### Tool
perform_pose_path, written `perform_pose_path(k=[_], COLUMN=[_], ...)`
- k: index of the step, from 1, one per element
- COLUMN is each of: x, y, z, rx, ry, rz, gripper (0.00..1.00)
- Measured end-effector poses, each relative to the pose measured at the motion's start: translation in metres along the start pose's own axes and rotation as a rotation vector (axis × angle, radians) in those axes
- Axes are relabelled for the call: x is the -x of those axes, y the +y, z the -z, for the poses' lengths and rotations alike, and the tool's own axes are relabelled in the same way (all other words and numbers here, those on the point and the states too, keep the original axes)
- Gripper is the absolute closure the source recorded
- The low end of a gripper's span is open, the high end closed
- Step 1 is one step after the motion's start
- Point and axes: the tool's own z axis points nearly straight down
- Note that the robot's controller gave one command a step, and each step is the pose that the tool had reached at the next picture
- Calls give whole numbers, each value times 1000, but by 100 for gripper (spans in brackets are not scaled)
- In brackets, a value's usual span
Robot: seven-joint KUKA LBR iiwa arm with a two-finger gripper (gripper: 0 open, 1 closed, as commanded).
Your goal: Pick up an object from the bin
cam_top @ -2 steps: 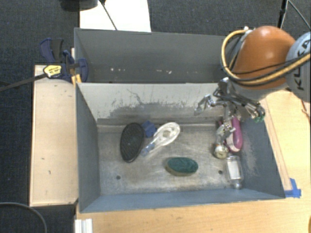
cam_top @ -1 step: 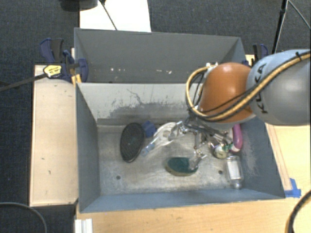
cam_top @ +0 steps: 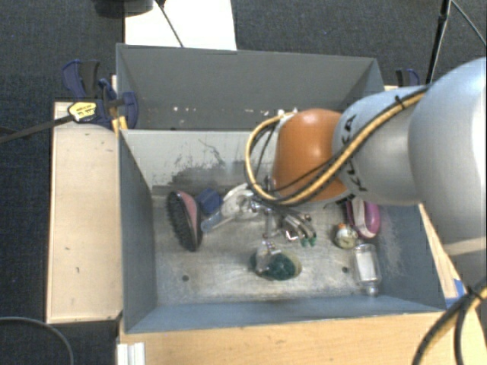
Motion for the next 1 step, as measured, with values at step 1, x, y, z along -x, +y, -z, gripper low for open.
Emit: perform_pose_path(k=[1], x=[-45], y=[-8], z=[1], rx=[-3], ry=[-3], rz=[311], gripper=[0])
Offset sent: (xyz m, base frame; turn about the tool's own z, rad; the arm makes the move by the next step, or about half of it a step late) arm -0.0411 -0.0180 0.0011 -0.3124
